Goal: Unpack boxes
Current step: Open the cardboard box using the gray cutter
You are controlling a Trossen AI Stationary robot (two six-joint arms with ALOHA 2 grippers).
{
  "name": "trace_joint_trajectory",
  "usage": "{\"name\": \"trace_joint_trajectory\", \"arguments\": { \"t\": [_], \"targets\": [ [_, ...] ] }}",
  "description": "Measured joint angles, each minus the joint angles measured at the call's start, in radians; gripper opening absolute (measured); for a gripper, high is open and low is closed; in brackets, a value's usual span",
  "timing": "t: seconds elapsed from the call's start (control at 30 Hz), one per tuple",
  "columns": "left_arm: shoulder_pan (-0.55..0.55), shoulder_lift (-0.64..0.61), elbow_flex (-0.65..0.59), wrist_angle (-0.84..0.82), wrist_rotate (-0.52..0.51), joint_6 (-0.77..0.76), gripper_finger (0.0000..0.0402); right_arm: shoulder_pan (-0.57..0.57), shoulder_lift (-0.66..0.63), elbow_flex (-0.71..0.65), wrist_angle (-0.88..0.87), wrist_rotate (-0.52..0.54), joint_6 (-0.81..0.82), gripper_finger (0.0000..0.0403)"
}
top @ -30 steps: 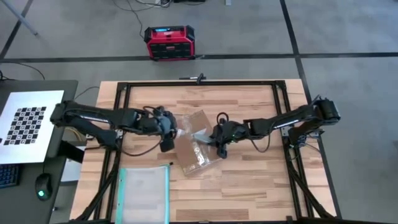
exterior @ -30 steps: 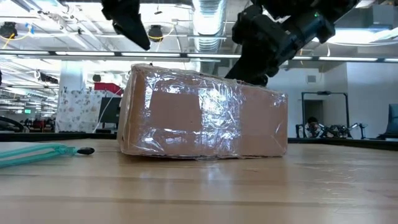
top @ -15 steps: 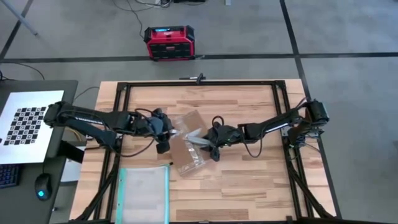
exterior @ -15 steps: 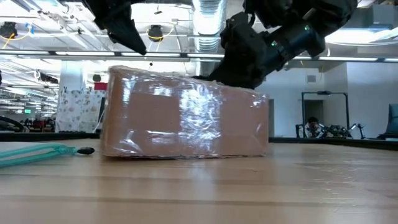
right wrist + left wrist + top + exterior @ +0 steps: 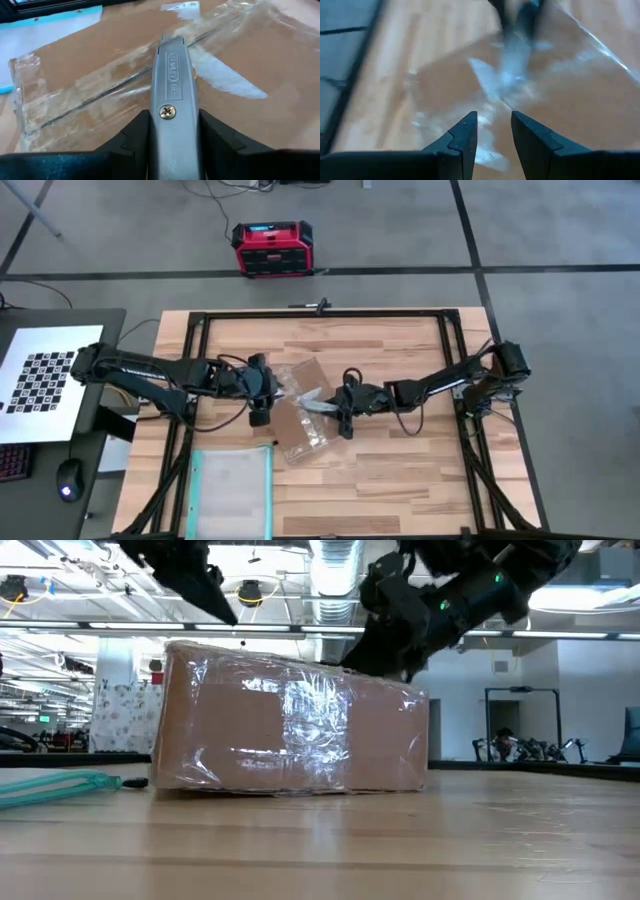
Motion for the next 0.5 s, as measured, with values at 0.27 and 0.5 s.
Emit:
{"name": "trace_joint_trajectory", "arguments": {
  "t": [0.27,0.5],
  "targets": [
    [-0.063,0.027,0.001,-0.19,0.383,0.042,0.0105,-0.018,-0.243,0.0,-0.331,0.019,0.026,0.012],
    [-0.126,0.186,0.001,-0.077,0.456,-0.097,0.0105,-0.039,-0.37,0.002,-0.556,0.02,0.025,0.012]
  ]
}}
